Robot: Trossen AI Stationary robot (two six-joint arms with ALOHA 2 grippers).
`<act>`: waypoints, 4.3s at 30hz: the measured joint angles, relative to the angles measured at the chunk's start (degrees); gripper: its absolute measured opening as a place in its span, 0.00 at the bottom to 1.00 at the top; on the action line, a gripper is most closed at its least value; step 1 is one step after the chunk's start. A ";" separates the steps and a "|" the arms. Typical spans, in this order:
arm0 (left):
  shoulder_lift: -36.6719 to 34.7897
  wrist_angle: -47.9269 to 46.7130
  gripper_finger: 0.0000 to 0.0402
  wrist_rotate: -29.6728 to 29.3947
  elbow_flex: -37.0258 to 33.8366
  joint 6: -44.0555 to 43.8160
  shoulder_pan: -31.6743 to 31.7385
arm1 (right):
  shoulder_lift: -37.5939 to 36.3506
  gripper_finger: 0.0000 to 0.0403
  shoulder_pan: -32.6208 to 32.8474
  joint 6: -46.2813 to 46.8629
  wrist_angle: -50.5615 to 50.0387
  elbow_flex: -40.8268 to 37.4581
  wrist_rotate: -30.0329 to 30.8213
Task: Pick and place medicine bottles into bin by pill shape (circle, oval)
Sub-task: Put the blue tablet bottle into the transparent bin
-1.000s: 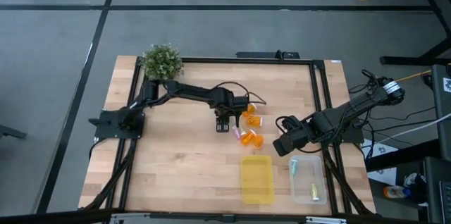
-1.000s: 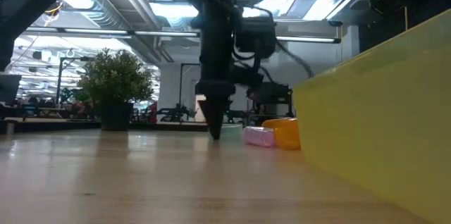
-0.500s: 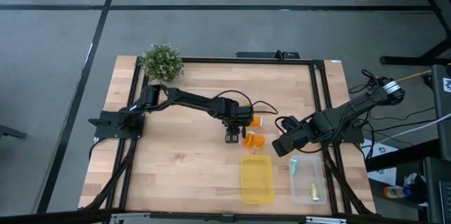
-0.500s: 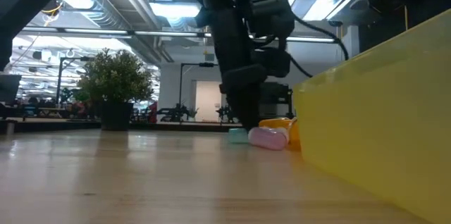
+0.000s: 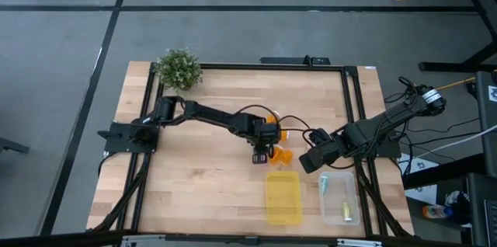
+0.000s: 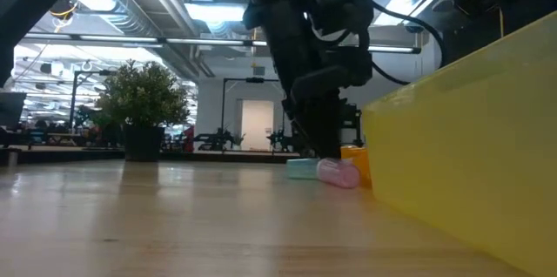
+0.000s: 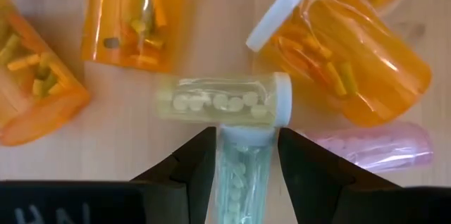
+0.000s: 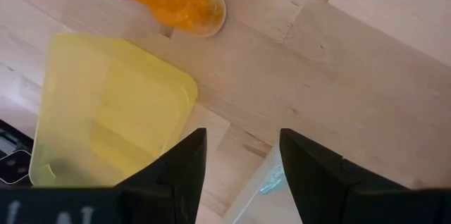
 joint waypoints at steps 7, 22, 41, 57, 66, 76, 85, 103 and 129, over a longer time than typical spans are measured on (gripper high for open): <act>0.00 -0.68 0.37 -0.02 0.00 -0.87 -0.94 | 0.00 0.45 0.00 -2.61 -0.23 0.00 -2.61; -0.02 -1.89 0.33 -0.99 0.02 0.00 -1.03 | -6.68 0.45 0.67 -6.06 -0.98 1.67 -3.70; -8.50 3.59 0.16 8.32 4.44 -2.10 1.52 | -11.49 0.45 15.32 -10.95 1.22 11.24 26.80; -2.90 39.12 0.07 16.37 4.48 -14.39 -2.30 | -12.52 0.45 15.61 -59.98 46.49 11.52 30.40; -2.05 41.89 0.01 16.61 4.46 -15.12 -3.26 | -12.26 0.45 15.61 -62.86 50.44 11.54 29.99; -2.58 26.42 0.09 26.49 4.46 -18.50 0.40 | -14.81 0.45 19.01 -55.54 42.19 11.54 36.31; -12.40 1.51 0.14 25.23 4.39 -14.77 2.73 | -17.14 0.45 20.93 -15.00 3.40 11.47 52.66; -48.73 -13.38 0.13 5.18 -7.13 3.45 -1.73 | -10.61 0.45 4.92 17.98 -29.80 11.45 31.07; -85.24 42.62 0.13 0.55 -78.06 -8.18 0.96 | -7.50 0.45 -5.46 17.80 -25.66 11.45 23.82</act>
